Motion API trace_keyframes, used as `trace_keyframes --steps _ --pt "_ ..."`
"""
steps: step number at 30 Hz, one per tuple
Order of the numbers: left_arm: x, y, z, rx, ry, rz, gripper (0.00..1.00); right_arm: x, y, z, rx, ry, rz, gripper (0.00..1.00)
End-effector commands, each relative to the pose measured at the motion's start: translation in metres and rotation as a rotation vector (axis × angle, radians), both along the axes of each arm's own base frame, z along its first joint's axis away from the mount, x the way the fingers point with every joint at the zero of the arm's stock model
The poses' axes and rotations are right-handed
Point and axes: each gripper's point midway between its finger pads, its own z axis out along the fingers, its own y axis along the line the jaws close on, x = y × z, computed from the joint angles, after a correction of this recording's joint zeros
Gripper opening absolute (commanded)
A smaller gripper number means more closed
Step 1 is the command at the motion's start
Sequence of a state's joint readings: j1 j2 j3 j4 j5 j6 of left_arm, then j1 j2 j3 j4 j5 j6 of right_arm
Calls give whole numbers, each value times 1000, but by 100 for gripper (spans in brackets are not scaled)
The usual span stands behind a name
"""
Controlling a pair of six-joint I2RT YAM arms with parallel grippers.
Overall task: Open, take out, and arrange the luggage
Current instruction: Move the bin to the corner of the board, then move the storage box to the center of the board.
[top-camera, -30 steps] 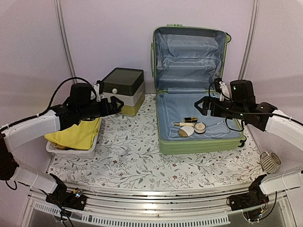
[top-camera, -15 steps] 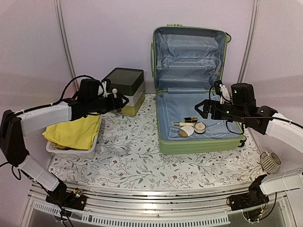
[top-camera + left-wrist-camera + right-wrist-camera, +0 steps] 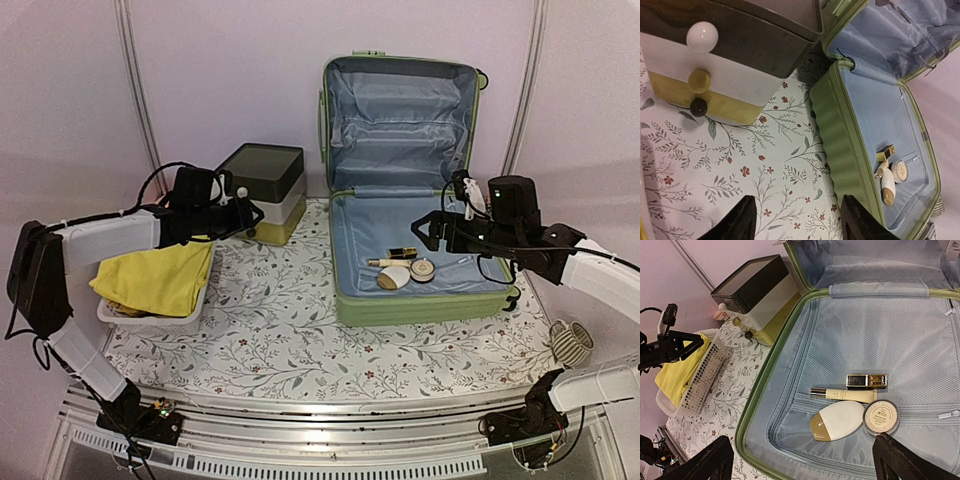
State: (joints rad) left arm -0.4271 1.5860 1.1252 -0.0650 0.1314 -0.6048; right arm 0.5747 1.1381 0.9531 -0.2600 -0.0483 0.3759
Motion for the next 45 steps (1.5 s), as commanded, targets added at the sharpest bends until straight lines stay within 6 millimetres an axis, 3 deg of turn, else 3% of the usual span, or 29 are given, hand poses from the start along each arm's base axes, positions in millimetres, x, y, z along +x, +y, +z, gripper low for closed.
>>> trace_keyframes --steps 1,9,16,25,33,35,43,45 --pt "20 11 6 -31 -12 40 56 0 -2 14 14 -43 2 99" --pt "52 46 3 0 -31 132 50 -3 -4 18 16 -48 1 99" --pt "76 69 10 74 -43 66 56 -4 -10 20 6 -55 -19 99" --pt "102 51 7 42 -45 -56 51 -3 -7 20 5 -49 -11 99" --pt "119 51 0 59 -39 -52 49 -6 -13 21 -1 -54 -28 99" --pt "124 52 -17 75 -14 -54 48 -6 -14 22 -4 -55 -30 99" --pt "135 50 -30 86 -6 -66 48 -8 -18 27 -13 -65 -40 99" --pt "137 52 -32 92 -1 -54 53 -8 -18 27 -14 -65 -40 99"
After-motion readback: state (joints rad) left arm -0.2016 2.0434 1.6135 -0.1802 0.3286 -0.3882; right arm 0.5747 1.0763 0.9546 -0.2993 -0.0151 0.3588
